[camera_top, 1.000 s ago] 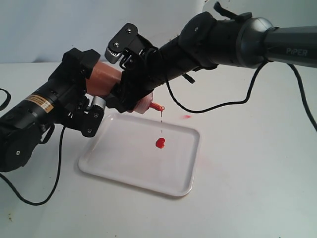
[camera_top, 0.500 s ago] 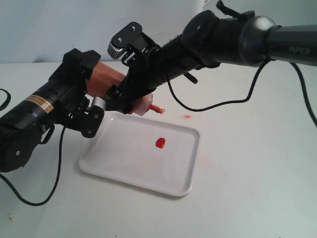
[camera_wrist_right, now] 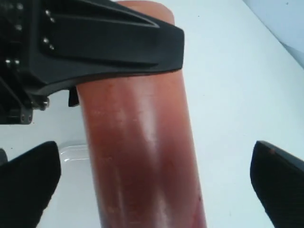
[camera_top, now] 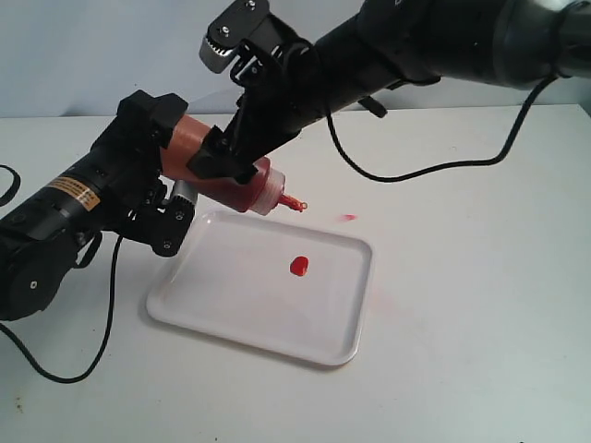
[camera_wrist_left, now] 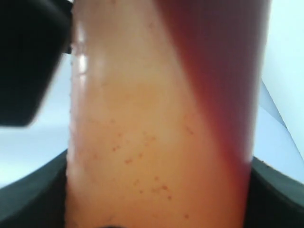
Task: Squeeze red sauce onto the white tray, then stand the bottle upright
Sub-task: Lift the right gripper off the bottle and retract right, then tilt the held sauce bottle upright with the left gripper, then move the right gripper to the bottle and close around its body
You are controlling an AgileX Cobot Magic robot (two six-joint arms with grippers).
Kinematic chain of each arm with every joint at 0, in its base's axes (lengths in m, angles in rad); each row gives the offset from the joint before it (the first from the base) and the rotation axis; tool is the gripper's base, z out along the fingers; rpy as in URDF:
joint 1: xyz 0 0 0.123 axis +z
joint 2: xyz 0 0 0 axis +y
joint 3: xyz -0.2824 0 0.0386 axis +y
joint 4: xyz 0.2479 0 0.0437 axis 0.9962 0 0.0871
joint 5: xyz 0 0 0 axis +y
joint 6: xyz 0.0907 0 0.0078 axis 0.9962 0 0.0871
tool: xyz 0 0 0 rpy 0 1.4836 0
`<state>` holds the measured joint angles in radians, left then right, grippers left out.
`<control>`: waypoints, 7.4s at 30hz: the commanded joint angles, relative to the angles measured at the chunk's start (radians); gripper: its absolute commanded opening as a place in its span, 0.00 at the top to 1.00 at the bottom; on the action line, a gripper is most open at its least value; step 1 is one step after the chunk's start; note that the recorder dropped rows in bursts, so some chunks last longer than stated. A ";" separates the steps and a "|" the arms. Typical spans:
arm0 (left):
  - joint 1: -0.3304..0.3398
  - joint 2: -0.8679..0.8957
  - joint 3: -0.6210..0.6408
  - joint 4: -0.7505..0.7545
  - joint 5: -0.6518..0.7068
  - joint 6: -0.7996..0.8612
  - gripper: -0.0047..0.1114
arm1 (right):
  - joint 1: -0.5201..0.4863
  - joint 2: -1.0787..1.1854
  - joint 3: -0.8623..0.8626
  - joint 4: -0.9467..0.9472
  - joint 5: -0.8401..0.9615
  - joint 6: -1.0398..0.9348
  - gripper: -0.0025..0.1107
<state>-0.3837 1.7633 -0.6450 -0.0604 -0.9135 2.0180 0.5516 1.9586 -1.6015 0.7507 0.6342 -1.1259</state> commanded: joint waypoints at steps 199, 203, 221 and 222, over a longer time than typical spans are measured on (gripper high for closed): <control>0.059 0.158 -0.059 0.802 -0.308 -2.207 0.96 | -0.350 -0.102 0.925 -1.633 -1.855 1.480 0.05; 0.059 0.158 -0.059 0.802 -0.308 -2.207 0.96 | -0.350 -0.145 0.925 -1.672 -1.855 1.529 0.05; 0.059 0.158 -0.059 0.828 -0.308 -2.206 0.96 | -0.220 -0.174 0.925 -1.577 -1.855 1.528 0.05; 0.059 0.158 -0.059 0.830 -0.308 -2.206 0.96 | -0.211 -0.174 0.925 -1.574 -1.855 1.522 0.05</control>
<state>-0.3261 1.9291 -0.6935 0.7821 -1.1593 -0.1775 0.3180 1.7939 -0.6728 -0.8529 -1.2087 0.4214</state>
